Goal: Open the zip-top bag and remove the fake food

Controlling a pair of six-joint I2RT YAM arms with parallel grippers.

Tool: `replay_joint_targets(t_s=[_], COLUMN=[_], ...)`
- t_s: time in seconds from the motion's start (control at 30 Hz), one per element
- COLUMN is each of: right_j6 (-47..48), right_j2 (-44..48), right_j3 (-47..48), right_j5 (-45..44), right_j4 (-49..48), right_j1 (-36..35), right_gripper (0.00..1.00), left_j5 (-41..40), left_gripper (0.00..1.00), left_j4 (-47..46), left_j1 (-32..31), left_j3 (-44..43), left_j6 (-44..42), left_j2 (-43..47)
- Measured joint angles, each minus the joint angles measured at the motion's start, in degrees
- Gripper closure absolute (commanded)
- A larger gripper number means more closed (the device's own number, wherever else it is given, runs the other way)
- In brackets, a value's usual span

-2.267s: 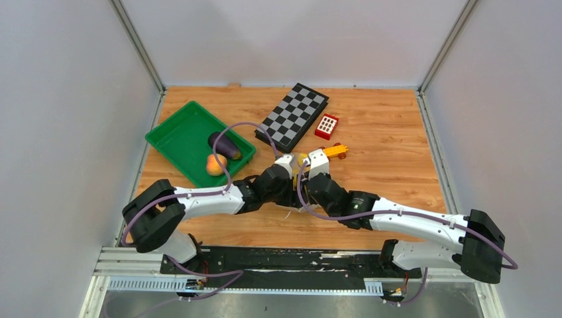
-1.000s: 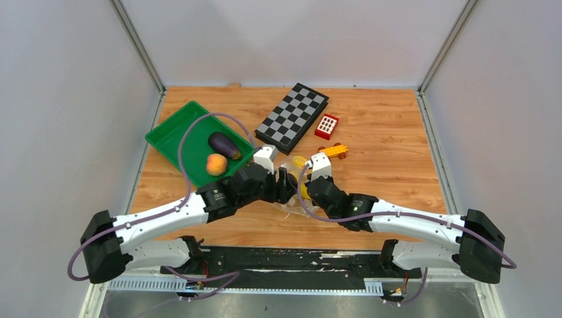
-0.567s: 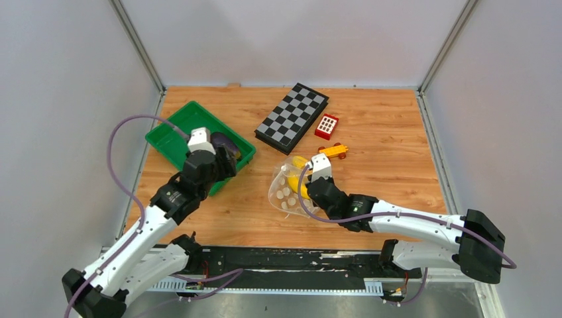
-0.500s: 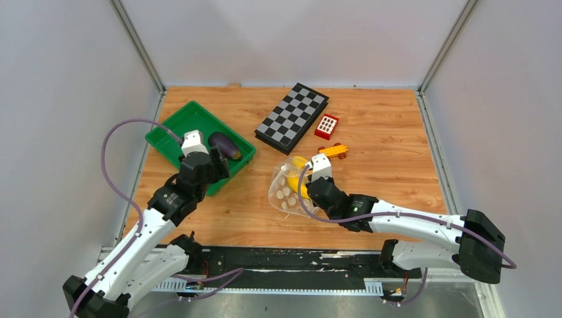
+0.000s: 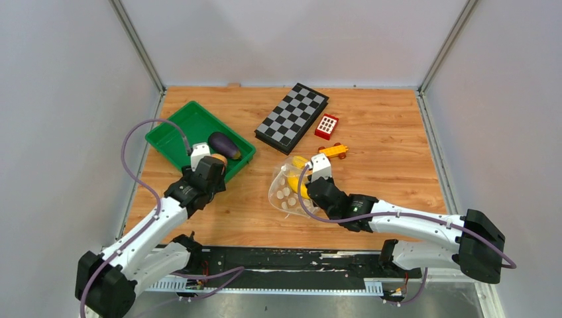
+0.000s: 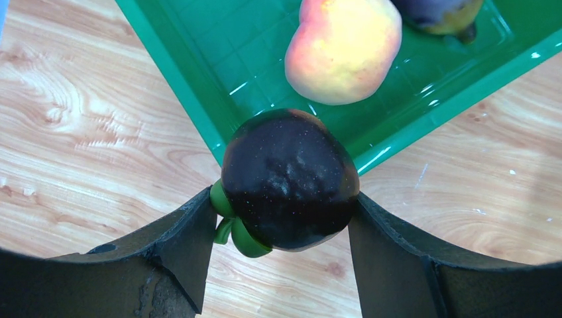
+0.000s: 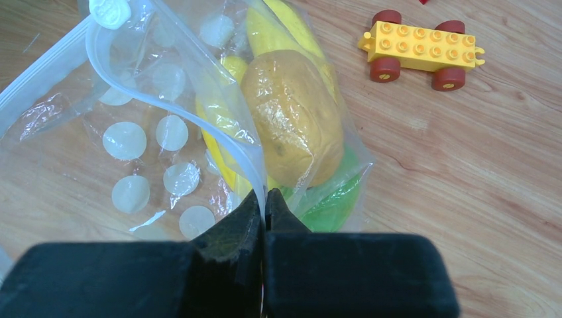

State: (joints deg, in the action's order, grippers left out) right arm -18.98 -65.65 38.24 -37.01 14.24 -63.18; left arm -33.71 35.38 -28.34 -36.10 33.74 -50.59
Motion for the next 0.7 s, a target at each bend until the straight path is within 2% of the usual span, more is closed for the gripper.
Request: replay_joint_targets(t_s=[0.1,0.2,0.4,0.7], right_j6=[-0.02,-0.02,-0.02,-0.02], right_j2=[0.0,0.0,0.0,0.0], right_j3=[0.0,0.0,-0.07,-0.07], right_j5=[0.0,0.0,-0.02,0.0], right_j4=[0.0,0.0,0.0,0.0], right_j1=[0.0,0.0,0.0,0.0], right_gripper=[1.0,1.0,1.0,1.0], left_j5=[-0.35,-0.87,-0.79,2.27], left_gripper=[0.38,0.21,0.0,0.0], left_j4=[-1.84,-3.78,-6.6,-7.52], left_j1=[0.17,0.7,1.73,2.29], left_j3=[0.66,1.03,1.79,2.82], left_j6=[0.07,0.2,0.33,0.42], left_j2=[-3.41,-5.44,-6.6,-6.05])
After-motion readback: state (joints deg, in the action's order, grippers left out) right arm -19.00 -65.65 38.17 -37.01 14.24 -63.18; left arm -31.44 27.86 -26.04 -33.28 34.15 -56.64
